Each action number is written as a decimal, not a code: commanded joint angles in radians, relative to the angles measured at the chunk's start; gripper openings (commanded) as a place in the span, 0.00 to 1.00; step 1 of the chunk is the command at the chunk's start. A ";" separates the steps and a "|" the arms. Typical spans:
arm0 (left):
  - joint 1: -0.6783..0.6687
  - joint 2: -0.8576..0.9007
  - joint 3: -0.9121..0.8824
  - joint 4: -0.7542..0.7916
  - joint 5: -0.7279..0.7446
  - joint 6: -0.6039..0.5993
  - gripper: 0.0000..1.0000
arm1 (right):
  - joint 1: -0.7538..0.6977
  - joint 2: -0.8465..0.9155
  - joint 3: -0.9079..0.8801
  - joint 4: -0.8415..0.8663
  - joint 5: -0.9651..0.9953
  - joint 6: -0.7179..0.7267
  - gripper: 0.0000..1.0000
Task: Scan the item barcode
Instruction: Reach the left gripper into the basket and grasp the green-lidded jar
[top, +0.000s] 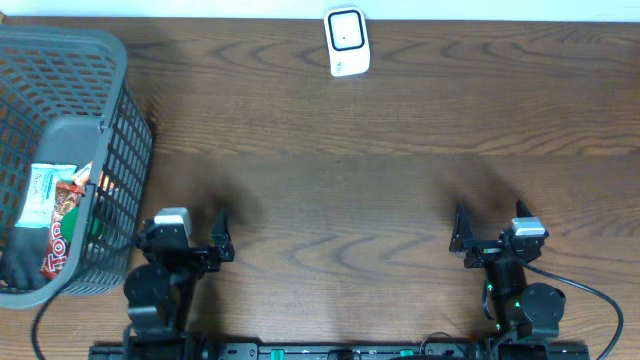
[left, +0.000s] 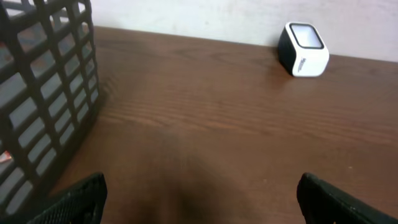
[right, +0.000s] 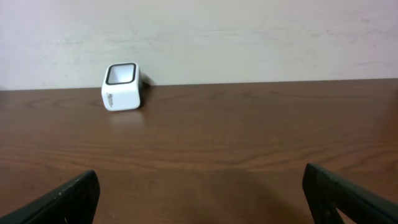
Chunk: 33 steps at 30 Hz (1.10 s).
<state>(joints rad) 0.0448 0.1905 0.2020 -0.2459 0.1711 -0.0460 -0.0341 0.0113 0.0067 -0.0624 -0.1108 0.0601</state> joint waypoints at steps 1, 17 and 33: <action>-0.002 0.125 0.157 -0.053 0.005 -0.009 0.98 | 0.011 -0.003 -0.001 -0.003 0.005 0.010 0.99; -0.002 0.612 0.497 -0.120 0.511 0.033 0.98 | 0.011 -0.003 -0.001 -0.003 0.005 0.010 0.99; -0.002 0.743 0.710 -0.291 0.426 0.021 0.95 | 0.011 -0.003 -0.001 -0.003 0.005 0.010 0.99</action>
<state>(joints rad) 0.0444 0.8936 0.8009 -0.4896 0.6464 -0.0265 -0.0341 0.0120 0.0067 -0.0624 -0.1104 0.0605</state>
